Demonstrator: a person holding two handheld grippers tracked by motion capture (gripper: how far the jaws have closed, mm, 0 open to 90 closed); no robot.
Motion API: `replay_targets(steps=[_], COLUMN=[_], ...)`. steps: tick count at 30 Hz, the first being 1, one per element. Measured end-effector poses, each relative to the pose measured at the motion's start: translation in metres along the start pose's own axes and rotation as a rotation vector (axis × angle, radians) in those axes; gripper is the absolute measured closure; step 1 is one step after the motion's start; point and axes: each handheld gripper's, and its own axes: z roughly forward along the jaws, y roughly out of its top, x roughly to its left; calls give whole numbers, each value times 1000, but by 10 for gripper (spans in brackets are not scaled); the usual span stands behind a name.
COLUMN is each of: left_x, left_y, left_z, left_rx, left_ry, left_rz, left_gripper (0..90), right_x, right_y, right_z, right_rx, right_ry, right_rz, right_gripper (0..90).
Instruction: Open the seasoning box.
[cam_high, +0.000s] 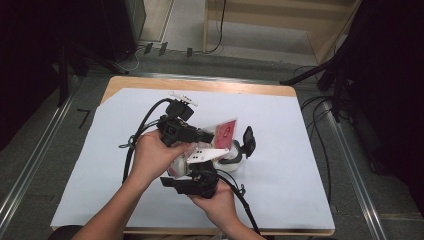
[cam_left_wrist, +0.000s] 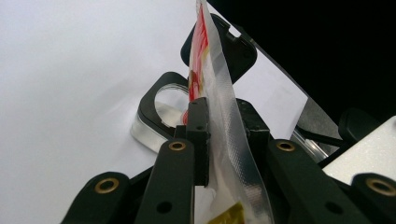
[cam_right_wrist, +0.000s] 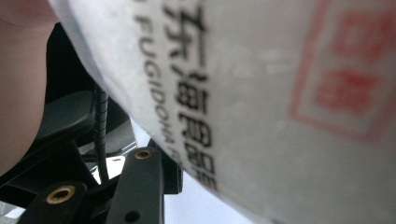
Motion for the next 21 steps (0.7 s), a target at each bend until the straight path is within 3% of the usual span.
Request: replay_targets(steps=[21], left_x=[-1], left_y=[0], left_z=[0], left_rx=[0], left_ry=[10], left_rz=[3], left_gripper=[793], right_x=[0], right_y=[0], right_z=[0], right_rx=[4], right_ry=[0], right_rz=[0], right_gripper=[616])
